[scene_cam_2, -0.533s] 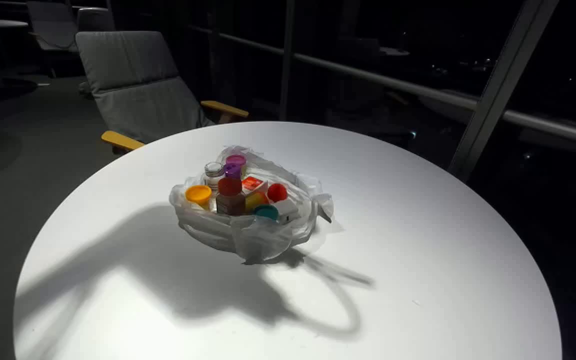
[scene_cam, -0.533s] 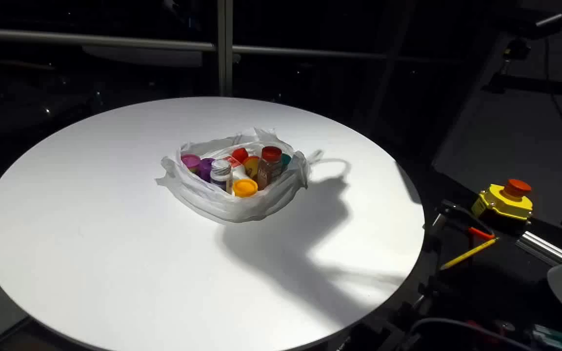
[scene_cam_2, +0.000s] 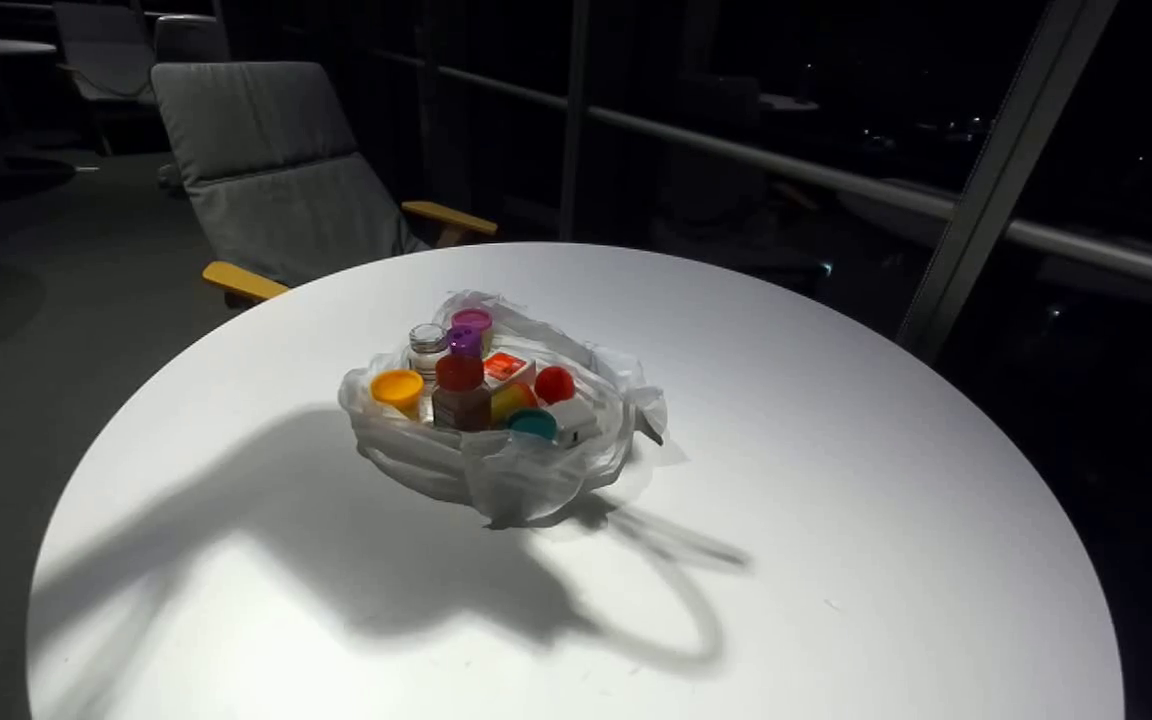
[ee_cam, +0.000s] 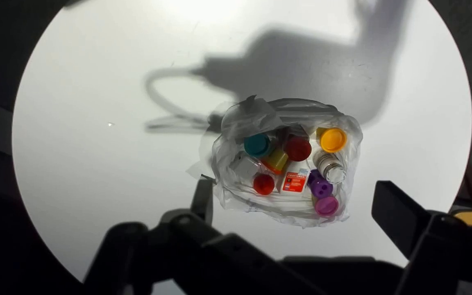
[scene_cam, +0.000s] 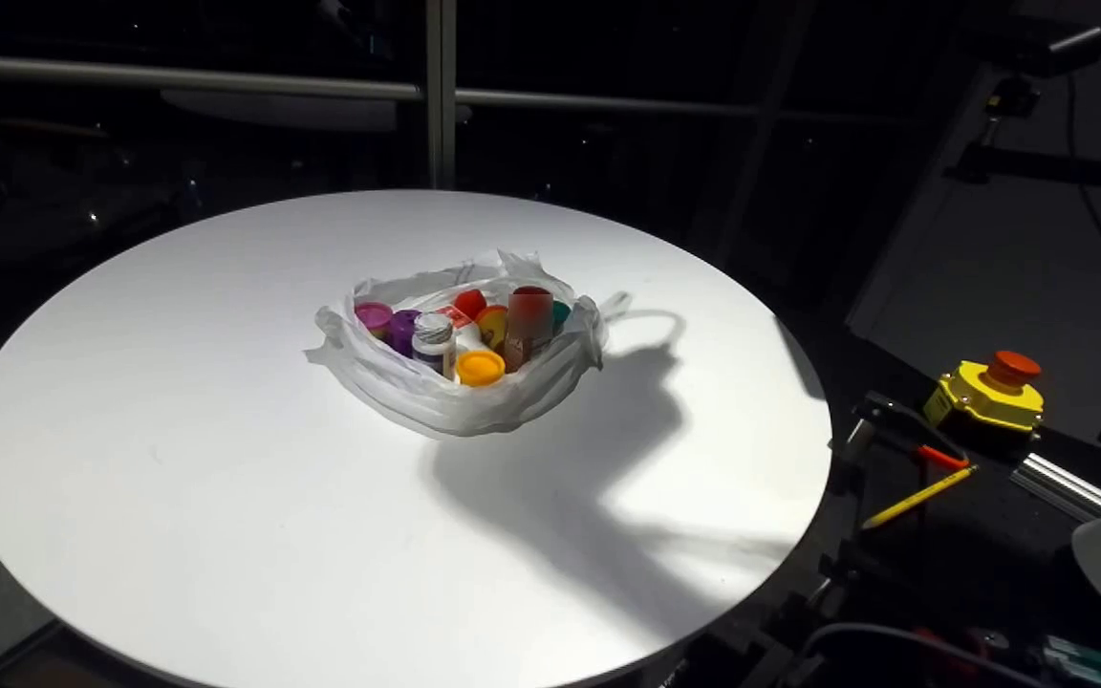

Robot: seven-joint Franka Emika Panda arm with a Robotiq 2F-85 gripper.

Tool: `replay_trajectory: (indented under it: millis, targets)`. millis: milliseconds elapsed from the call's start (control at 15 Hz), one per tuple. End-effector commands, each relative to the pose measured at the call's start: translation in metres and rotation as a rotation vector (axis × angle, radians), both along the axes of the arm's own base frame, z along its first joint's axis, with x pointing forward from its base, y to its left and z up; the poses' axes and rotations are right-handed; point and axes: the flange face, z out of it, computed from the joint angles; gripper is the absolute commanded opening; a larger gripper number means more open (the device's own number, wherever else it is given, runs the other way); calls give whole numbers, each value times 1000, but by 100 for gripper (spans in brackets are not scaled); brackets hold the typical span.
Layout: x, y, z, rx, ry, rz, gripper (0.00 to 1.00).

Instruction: Remove the things from the plastic bag and put them on the table

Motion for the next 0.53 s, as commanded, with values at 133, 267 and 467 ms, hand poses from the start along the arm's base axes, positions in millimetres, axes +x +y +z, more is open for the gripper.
replay_trajectory:
  millis: [133,267,467]
  targets:
    - [28,35,-18,1,46,31,100]
    - [50,61,-44,-6,95,26,100]
    - [83,89,-87,-33,114,-51,100]
